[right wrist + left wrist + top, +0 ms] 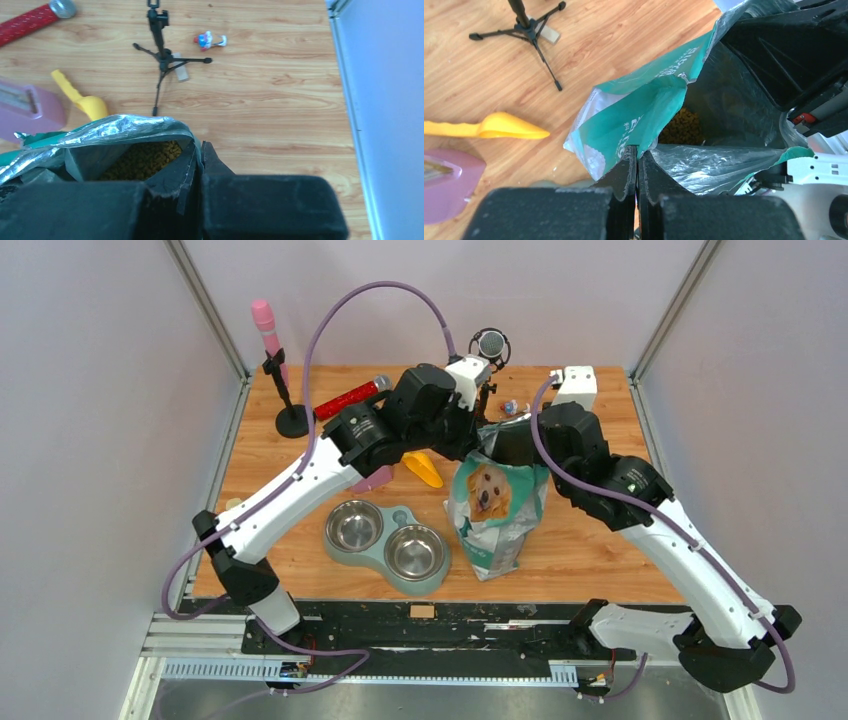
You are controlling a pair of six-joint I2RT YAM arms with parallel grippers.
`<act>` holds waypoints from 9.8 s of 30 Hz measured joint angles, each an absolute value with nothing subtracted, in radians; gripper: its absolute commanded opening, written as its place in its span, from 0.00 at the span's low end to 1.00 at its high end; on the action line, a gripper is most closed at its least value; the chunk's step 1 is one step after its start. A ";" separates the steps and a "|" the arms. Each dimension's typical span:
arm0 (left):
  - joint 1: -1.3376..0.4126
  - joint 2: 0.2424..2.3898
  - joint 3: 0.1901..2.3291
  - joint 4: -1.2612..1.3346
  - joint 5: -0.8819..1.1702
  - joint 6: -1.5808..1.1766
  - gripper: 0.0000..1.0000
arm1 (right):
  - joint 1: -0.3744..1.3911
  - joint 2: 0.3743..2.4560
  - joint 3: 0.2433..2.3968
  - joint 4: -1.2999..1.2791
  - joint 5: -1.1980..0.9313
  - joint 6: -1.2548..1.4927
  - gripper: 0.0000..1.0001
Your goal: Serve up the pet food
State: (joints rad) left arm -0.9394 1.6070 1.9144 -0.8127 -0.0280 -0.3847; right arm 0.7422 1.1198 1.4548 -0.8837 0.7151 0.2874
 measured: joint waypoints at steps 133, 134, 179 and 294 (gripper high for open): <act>-0.859 0.821 1.026 -0.720 -0.483 -0.564 1.00 | 0.607 1.403 0.932 -0.138 -0.074 0.323 0.00; -0.839 0.830 1.026 -0.713 -0.458 -0.564 1.00 | 0.606 1.382 0.929 -0.163 -0.085 0.329 0.00; -0.469 0.755 0.775 -0.028 0.500 -0.676 1.00 | 0.350 0.975 1.110 -0.387 -0.654 0.729 0.00; -0.467 0.871 0.736 0.348 0.652 -0.876 0.32 | 0.317 0.992 0.938 -0.175 -0.678 1.163 0.00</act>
State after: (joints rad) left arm -0.4675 0.8707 0.7361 0.3485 0.6518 -0.8761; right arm 0.3172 0.9916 0.9382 -0.1745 -0.6785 1.1625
